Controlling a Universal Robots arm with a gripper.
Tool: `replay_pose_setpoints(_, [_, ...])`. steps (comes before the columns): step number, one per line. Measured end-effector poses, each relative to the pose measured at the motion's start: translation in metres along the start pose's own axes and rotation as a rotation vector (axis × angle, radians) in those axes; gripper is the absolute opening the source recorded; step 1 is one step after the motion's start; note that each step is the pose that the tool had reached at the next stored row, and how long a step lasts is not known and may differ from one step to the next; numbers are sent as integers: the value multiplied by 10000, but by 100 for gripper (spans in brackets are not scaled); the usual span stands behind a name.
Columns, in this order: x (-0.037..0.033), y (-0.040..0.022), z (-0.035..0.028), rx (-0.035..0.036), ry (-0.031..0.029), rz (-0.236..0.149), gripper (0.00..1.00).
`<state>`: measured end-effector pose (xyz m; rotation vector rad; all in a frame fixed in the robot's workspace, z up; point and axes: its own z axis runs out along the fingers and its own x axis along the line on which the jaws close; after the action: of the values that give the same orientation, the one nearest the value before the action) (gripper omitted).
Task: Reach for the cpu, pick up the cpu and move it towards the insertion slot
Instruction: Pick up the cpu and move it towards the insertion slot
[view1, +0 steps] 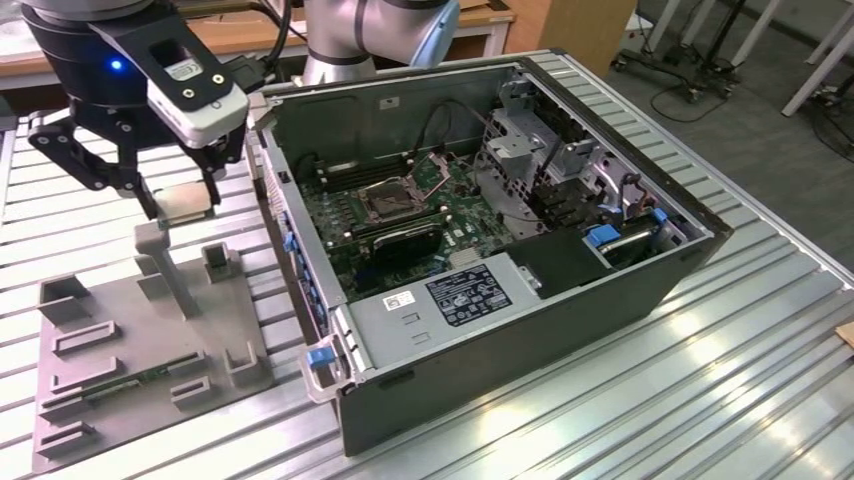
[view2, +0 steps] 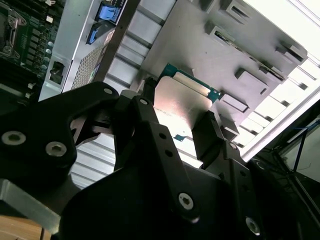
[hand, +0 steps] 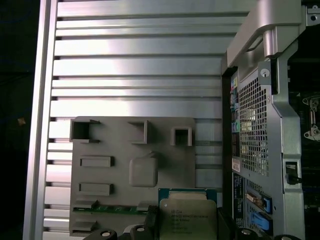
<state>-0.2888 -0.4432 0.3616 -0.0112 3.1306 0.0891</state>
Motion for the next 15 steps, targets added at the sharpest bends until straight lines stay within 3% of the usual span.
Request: replay_pose_setpoints(15, [-114,-1,2,-1,-1,0,54])
